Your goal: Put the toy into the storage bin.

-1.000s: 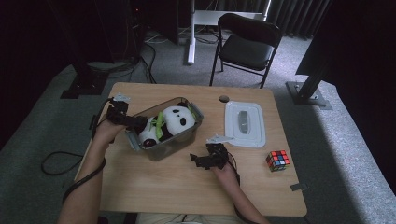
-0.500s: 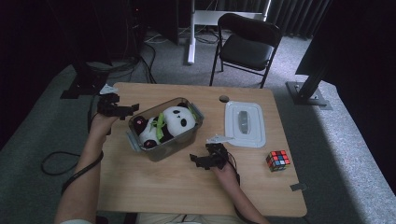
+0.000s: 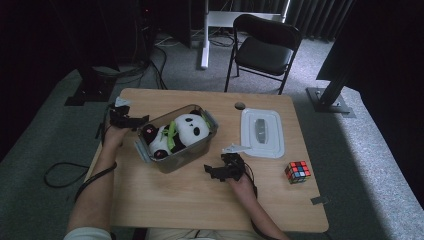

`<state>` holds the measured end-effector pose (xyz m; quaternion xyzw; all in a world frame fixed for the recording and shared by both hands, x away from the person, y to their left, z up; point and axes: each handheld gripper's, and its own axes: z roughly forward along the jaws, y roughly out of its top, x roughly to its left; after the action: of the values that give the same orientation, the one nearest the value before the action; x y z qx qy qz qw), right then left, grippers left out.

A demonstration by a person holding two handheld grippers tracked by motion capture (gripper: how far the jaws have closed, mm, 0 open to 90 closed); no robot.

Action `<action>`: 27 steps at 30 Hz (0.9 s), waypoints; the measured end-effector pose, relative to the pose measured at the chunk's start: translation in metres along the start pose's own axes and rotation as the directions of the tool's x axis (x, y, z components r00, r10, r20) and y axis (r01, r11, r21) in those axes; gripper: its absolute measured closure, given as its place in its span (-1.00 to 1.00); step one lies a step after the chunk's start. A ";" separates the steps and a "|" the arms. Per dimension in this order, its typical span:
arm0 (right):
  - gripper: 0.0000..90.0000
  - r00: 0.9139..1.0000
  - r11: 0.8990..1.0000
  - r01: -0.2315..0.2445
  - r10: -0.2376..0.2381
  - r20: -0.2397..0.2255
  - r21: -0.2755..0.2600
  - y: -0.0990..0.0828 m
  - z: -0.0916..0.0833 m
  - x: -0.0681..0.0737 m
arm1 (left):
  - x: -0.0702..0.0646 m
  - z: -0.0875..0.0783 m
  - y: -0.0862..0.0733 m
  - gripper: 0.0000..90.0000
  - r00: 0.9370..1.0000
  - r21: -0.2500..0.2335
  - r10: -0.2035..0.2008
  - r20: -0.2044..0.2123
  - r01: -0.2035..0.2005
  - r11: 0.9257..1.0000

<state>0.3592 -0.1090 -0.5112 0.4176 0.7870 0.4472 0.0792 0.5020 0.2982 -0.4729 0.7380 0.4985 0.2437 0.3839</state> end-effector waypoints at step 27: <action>-0.74 0.997 1.000 -0.027 0.028 0.067 -0.014 0.000 -0.010 -0.011 | -0.042 -0.009 -0.024 -0.98 0.989 0.018 0.083 0.119 -0.086 0.996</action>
<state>0.3612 -0.1235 -0.5080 0.4428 0.7750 0.4391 0.1022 0.4664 0.2670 -0.4858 0.7760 0.4461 0.2099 0.3933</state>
